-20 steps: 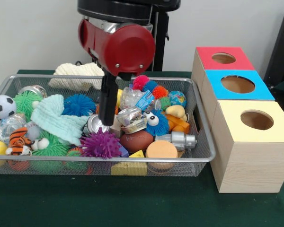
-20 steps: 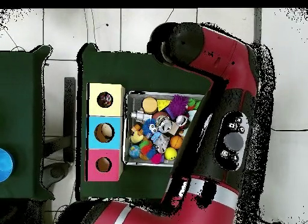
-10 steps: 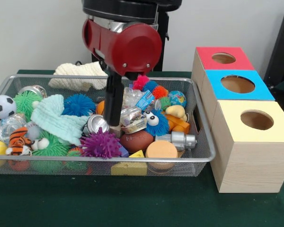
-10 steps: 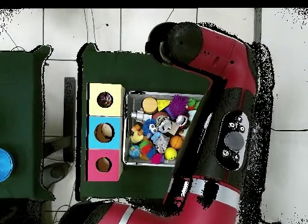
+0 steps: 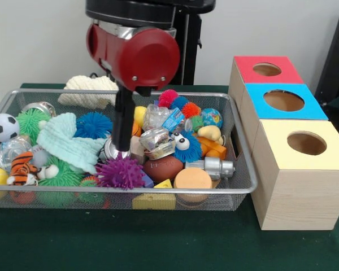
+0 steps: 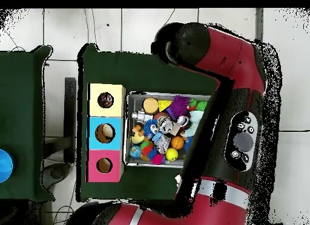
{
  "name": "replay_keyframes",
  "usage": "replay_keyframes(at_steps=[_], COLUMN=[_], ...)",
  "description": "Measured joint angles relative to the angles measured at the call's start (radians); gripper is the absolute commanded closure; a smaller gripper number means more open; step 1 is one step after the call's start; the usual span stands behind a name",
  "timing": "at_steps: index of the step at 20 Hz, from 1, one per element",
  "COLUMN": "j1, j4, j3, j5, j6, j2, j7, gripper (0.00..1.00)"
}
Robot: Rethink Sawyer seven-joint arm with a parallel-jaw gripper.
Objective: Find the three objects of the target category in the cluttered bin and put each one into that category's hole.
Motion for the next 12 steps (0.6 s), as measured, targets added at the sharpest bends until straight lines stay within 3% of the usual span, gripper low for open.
replay_keyframes(at_steps=[12], j1=[-0.020], j4=[0.000], j3=[0.005], j5=[-0.040], j6=[0.000], j2=[-0.001], j7=[0.000], gripper=[1.00])
